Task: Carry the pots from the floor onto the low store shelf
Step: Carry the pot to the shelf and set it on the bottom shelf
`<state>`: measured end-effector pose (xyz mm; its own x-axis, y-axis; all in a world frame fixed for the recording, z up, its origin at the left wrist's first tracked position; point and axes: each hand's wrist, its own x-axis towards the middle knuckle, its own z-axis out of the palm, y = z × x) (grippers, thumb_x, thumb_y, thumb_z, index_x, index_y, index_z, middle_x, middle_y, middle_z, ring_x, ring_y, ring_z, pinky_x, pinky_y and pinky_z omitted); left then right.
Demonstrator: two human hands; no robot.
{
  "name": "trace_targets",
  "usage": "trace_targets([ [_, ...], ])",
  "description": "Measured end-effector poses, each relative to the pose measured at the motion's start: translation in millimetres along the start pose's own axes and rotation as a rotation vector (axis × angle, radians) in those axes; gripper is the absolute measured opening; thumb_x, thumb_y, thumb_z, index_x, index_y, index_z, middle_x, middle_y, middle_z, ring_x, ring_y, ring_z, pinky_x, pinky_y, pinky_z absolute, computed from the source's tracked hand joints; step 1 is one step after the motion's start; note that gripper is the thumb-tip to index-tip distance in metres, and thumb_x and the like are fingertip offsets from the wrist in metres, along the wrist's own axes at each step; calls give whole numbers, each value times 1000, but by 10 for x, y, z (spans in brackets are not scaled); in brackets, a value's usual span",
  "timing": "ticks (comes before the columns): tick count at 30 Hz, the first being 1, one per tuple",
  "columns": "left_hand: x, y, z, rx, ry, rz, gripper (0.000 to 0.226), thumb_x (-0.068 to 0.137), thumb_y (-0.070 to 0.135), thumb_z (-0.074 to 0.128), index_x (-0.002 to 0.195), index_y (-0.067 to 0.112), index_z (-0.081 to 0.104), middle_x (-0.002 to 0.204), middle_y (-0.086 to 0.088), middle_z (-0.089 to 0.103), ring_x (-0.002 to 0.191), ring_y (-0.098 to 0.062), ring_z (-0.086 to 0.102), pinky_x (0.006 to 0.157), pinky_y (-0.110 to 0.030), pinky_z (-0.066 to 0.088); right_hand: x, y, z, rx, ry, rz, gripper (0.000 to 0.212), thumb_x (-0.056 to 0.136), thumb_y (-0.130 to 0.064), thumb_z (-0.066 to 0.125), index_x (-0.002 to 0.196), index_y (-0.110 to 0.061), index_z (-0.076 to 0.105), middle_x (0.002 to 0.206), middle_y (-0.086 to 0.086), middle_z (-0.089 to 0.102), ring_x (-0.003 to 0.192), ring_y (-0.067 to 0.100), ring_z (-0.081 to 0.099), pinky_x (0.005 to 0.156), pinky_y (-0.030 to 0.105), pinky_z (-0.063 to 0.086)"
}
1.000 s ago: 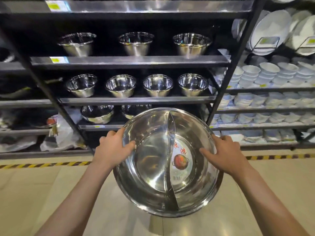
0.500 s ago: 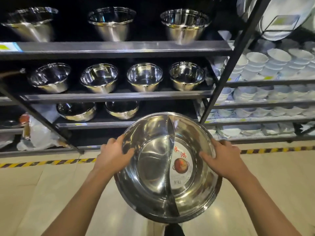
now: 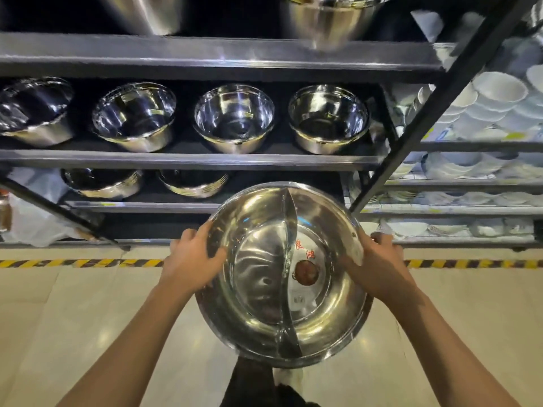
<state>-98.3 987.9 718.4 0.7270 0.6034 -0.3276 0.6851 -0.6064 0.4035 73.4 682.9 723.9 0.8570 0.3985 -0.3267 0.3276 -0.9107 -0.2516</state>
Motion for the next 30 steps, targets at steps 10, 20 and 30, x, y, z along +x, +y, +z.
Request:
trace_targets([
  [10,935,-752,1191,72,-70,-140,75,91,52,55,156,31,26,150,-8,40,134,-39,36,104,-56,39,1025,29,1453,-91,-80,-131,66,90,-56,47,143,-16,44,122,10,63,122,37,44,93,50,39],
  [20,2052,-2451,2948,25,-15,-197,70,87,49,61,150,35,36,138,-14,51,126,-41,42,101,-59,43,2157,-29,4101,-182,-184,-136,82,82,-67,12,148,-23,32,150,10,34,129,36,34,95,41,33],
  [30,3552,-3532,3721,14,114,-171,59,91,45,58,146,30,43,118,-16,61,110,-42,58,95,-54,50,3444,-738,5437,-73,-102,-128,77,88,-61,45,147,-14,30,142,19,35,122,46,36,95,51,41],
])
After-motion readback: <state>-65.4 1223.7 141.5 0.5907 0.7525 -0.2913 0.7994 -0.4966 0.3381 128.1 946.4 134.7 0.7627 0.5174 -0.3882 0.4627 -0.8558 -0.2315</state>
